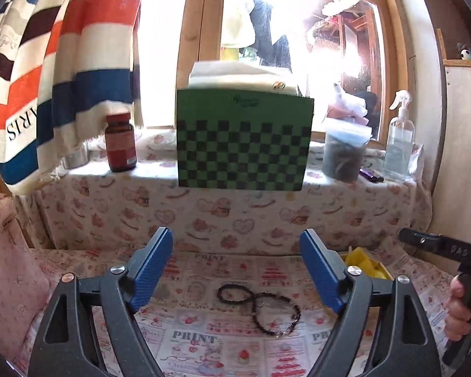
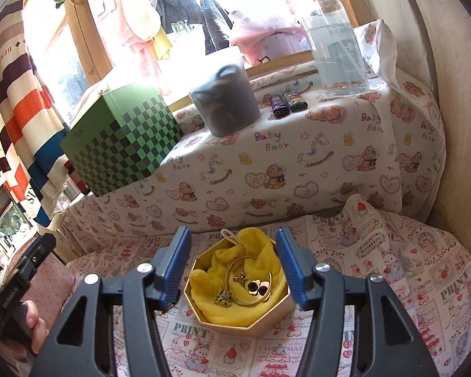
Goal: Organize jewelry
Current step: 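Move the right tool to the black bead bracelet and close on it, then lift the bracelet with the right tool while the left tool reaches a silver ring, then grasp the small silver ring with the left tool while the right tool holds the bracelet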
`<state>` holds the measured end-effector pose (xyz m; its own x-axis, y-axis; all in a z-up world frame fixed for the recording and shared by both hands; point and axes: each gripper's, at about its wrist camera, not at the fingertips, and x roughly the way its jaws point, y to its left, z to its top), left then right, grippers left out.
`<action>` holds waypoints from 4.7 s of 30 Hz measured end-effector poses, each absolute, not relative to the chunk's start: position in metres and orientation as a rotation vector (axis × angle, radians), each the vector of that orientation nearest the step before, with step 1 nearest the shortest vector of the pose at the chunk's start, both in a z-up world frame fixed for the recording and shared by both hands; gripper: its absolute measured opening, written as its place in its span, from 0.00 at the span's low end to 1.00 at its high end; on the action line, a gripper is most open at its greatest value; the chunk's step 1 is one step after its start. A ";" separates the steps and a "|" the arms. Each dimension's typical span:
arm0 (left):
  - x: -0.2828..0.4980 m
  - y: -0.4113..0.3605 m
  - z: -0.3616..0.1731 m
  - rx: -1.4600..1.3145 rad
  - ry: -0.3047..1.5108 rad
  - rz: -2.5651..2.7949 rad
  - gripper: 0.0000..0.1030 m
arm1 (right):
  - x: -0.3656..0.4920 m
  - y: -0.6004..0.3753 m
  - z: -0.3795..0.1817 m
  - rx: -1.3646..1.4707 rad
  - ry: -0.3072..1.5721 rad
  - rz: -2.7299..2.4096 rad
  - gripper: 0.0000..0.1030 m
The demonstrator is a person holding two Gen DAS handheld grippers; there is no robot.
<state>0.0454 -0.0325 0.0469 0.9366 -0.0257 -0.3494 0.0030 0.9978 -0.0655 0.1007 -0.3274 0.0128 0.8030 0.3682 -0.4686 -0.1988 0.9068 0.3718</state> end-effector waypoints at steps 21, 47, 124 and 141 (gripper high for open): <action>0.068 0.024 0.015 -0.198 0.460 0.011 0.86 | 0.099 -0.309 0.007 0.253 0.555 0.304 0.71; 0.065 0.067 0.023 -0.285 0.402 0.160 0.93 | 0.149 -0.127 -0.020 -0.115 0.910 0.420 0.83; 0.103 -0.019 -0.013 -0.110 0.576 -0.062 0.61 | 0.062 -0.278 0.039 0.189 0.391 0.374 0.05; 0.140 -0.042 -0.042 -0.120 0.866 -0.137 0.26 | 0.064 -0.285 0.038 0.198 0.400 0.356 0.05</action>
<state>0.1403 -0.0419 -0.0416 0.6399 -0.1687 -0.7497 0.0711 0.9844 -0.1609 0.0637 -0.2849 0.0378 0.8605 0.3757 -0.3442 -0.2985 0.9192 0.2570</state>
